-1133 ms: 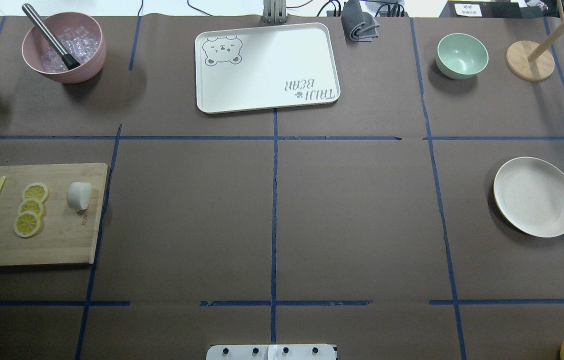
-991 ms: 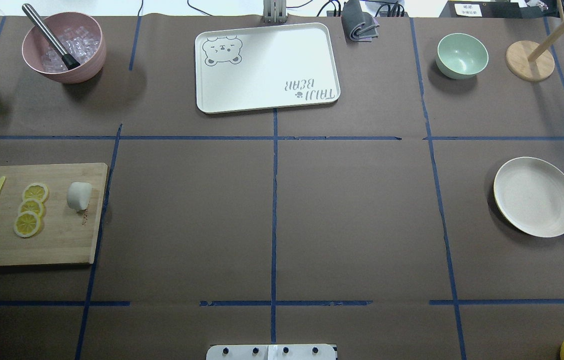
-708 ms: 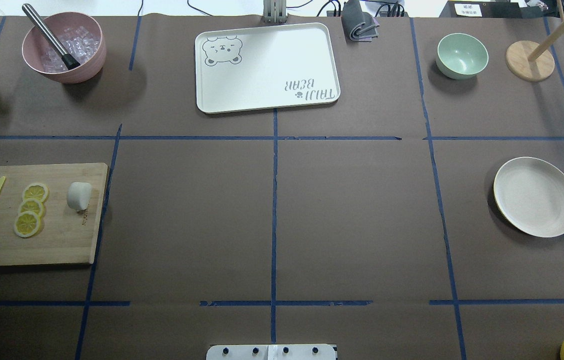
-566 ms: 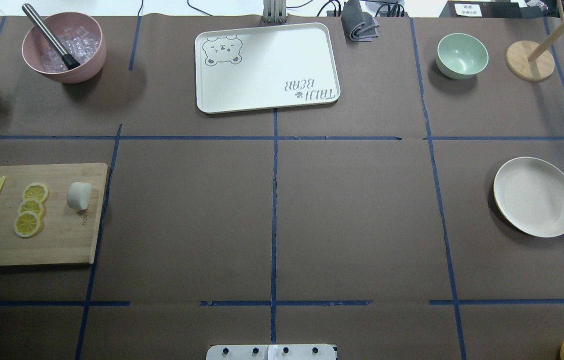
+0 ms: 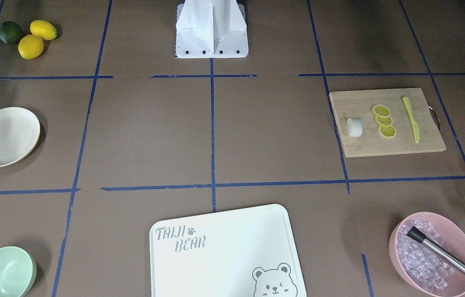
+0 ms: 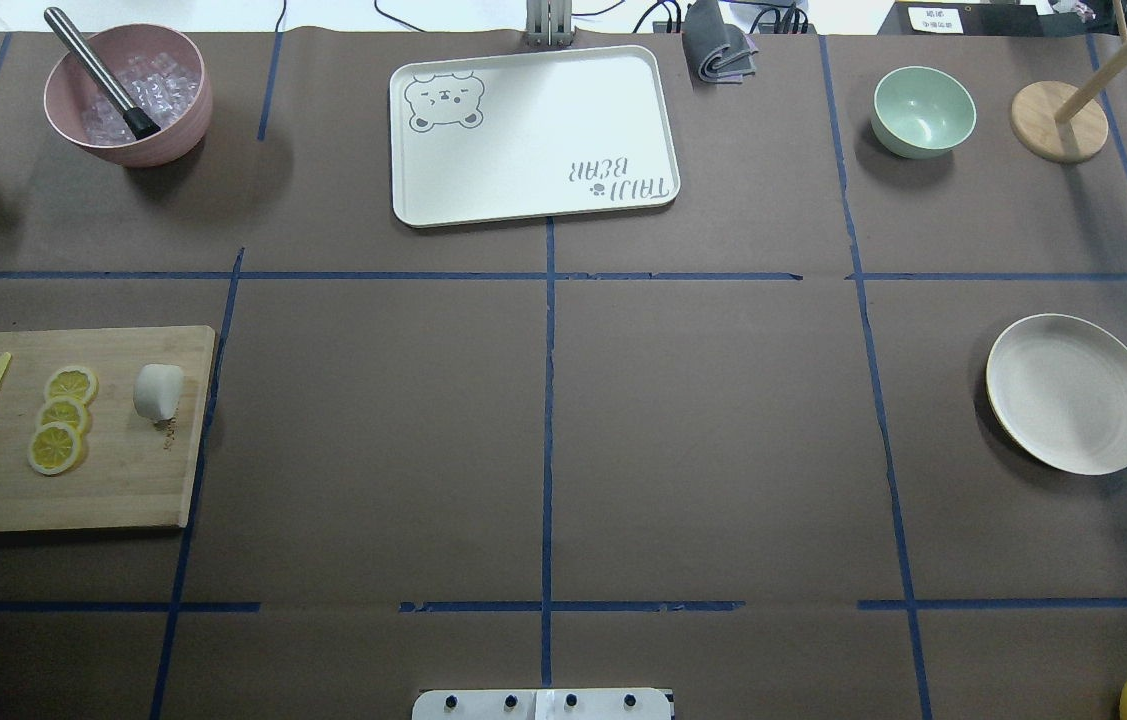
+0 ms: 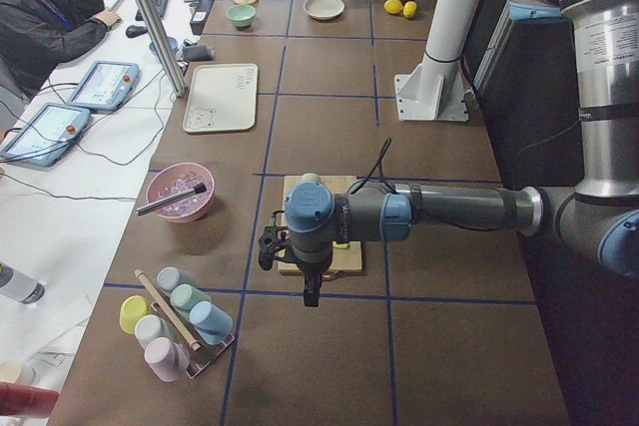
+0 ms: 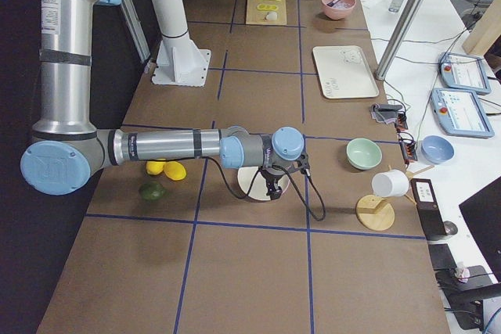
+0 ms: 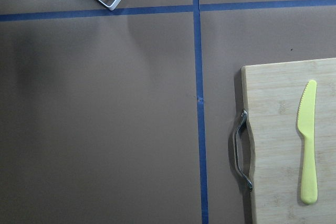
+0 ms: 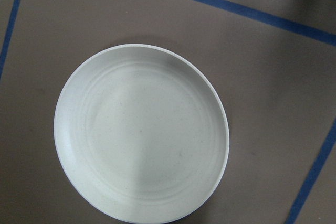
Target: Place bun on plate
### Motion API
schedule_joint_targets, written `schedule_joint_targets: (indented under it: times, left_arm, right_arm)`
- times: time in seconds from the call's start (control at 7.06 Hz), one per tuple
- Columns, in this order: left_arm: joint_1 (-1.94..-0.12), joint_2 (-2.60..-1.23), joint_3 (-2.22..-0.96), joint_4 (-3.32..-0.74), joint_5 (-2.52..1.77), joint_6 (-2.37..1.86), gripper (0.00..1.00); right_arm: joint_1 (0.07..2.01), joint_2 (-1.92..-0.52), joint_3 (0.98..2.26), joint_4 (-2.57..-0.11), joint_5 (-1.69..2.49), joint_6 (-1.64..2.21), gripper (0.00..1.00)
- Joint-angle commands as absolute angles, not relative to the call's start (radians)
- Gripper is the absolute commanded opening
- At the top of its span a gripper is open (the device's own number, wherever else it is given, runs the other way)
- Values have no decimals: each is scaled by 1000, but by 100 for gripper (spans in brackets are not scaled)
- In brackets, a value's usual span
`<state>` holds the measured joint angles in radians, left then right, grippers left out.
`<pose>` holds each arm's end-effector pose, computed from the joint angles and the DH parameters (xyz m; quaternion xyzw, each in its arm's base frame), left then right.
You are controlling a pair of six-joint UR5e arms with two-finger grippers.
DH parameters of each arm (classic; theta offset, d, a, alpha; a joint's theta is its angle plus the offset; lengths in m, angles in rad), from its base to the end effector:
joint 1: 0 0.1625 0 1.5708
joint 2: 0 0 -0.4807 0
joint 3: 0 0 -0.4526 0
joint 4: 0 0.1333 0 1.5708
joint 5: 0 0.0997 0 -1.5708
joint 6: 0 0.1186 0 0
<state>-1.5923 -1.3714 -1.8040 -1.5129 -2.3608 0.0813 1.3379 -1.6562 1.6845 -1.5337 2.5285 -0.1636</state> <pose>-0.0588 -0.4536 0.7042 0.0087 0.3848 0.0230 0.9227 -0.0836 -0.5098 0.6902 0.0130 -0.4612 -0.1895 0.8667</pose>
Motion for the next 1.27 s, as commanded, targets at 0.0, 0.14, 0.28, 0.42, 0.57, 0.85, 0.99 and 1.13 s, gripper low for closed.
schedule_joint_targets:
  times: [0.0, 0.14, 0.28, 0.42, 0.57, 0.85, 0.99, 1.13]
  left_arm:
    - [-1592, -1371, -1804, -1511, -2361, 81, 100]
    - [-1592, -1371, -1805, -1511, -2361, 81, 100]
    - [-1592, -1371, -1805, -1511, -2361, 81, 100]
    - [-1592, -1371, -1804, -1511, -2361, 81, 100]
    - [-1592, -1371, -1804, -1514, -2361, 81, 100]
    - [-1592, -1371, -1804, -1516, -2361, 81, 100]
    - [-1592, -1371, -1804, -1516, -2361, 81, 100]
    - [-1592, -1371, -1804, -1517, -2361, 81, 100]
  right_arm:
    - [1315, -1655, 1611, -1403, 2543, -41, 99]
    - [1307, -1657, 1568, -1278, 2531, 80, 99]
    - [1287, -1657, 1481, -1094, 2486, 178, 99]
    - [1244, -1657, 1410, -901, 2444, 325, 99]
    - [1209, -1657, 1388, -785, 2418, 438, 99]
    - [1169, -1661, 1388, -761, 2416, 466, 93]
    - [1163, -1669, 1387, -761, 2416, 465, 64]
    - [1155, -1672, 1385, -762, 2408, 465, 37]
